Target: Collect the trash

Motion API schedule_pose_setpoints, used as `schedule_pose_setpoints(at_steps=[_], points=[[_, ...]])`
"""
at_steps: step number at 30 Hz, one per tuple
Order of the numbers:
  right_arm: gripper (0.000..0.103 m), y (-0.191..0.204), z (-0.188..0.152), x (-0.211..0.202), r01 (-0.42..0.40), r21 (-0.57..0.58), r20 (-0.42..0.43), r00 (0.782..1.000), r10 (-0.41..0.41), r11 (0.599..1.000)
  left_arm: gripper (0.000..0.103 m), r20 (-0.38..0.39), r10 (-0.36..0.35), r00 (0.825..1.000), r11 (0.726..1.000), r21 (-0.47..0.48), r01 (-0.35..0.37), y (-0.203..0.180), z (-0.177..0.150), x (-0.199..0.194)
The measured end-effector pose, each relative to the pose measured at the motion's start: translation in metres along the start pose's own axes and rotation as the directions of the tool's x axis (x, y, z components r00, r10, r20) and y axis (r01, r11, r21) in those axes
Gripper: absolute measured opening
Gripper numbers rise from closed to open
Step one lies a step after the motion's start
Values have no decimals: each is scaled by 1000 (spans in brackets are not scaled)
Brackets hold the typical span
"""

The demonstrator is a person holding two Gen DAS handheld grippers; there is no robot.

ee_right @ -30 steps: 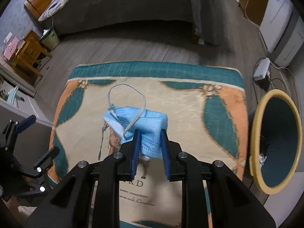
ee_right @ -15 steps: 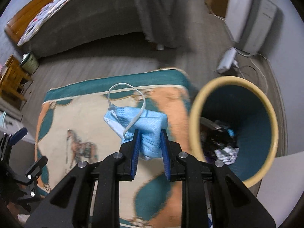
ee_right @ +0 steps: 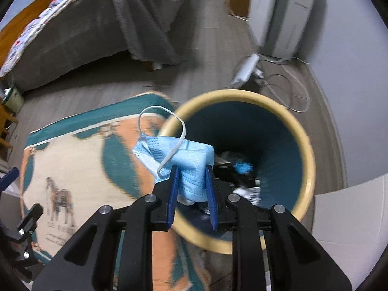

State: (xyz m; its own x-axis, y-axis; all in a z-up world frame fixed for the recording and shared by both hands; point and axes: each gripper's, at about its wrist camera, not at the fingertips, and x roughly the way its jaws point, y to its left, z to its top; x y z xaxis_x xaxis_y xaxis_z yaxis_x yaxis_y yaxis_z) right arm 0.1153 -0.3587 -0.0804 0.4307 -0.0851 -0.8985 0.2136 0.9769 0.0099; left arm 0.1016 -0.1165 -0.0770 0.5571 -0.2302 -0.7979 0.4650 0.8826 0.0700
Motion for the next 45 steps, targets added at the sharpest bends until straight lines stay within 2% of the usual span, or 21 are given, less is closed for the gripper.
schedule_pose_setpoints(at_steps=[5,10,11,16,19,21,24,28,31,34,39,45], points=[[24,-36,2,2,29,89,23,999,-31,996,97,-13,-10,1000,999,33,11,-20,6,10],[52,-57,4,-3,4,157,48,999,-12,988,97,6,-40,999,999,25,40,-33,15,6],[54,-60,4,-6,0,162,52,999,-8,987,97,15,-53,998,998,16,53,-36,19,3],[82,-74,-2,-42,-37,195,98,995,18,980,98,57,-113,992,993,-18,114,-51,42,-21],[97,-79,-10,-68,-10,189,142,990,-17,982,98,81,-123,989,991,-40,127,-62,58,-41],[97,-79,-17,-80,33,163,155,986,-59,986,98,99,-111,989,992,-57,117,-69,65,-53],[97,-80,-30,-95,65,150,168,982,-91,986,98,107,-135,985,988,-56,142,-79,68,-67],[97,-76,-51,-112,81,127,185,977,-104,989,98,113,-84,990,996,-19,87,-93,65,-79],[97,-77,-64,-127,97,122,216,969,-122,988,98,104,-45,994,998,-34,48,-95,62,-82],[97,-82,-74,-141,84,155,246,962,-121,984,98,106,-38,994,998,-42,42,-94,57,-83],[97,-82,-77,-151,125,164,298,939,-170,979,98,124,-6,992,1000,8,5,-100,52,-79],[97,-79,-77,-152,146,154,309,932,-188,977,98,136,-3,991,999,33,-2,-102,55,-74]])
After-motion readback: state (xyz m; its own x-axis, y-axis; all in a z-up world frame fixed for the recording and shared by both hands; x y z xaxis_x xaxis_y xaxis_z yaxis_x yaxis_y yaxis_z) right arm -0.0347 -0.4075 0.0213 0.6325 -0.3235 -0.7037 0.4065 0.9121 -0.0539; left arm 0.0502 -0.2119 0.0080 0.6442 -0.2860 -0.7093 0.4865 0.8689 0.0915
